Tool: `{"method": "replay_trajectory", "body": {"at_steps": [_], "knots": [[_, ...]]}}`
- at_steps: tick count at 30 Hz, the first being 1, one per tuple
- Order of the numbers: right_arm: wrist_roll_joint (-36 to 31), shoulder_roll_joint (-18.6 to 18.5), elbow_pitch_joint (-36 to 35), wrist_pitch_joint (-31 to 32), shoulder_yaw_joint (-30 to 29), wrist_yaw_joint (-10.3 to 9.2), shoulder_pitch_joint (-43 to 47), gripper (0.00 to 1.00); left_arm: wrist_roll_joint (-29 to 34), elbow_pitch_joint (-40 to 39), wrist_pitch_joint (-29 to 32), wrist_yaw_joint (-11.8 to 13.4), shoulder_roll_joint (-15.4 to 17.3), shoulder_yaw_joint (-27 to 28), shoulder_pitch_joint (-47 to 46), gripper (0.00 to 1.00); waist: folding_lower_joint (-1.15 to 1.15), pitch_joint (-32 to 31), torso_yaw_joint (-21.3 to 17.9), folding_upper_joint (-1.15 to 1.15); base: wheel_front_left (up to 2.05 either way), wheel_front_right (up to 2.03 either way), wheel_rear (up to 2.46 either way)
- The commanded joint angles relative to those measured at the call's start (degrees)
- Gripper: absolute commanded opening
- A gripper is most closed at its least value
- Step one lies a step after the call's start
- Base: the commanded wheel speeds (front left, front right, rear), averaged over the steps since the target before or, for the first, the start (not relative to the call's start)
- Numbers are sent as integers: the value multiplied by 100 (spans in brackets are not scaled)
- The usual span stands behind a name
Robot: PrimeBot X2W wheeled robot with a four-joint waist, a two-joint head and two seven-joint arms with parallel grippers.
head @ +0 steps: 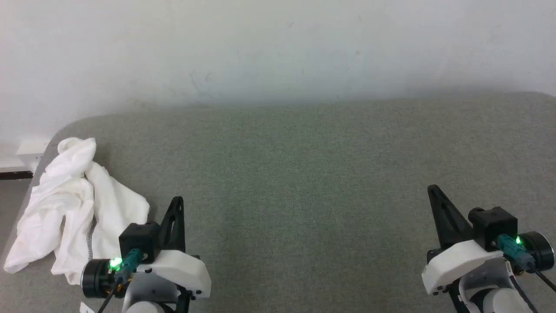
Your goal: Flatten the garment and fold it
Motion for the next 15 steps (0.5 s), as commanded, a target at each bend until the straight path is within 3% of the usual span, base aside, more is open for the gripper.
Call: {"method": "replay_trajectory", "body": {"at_steps": [1,15], "knots": [[-28,-12,-34,-39,-1,30,47,0,36,-30,-40,37,18,-4,31,0,0,0,0,0,0,0,0],[-28,-12,-34,-39,-1,30,47,0,36,-30,-40,37,18,-4,31,0,0,0,0,0,0,0,0]]}}
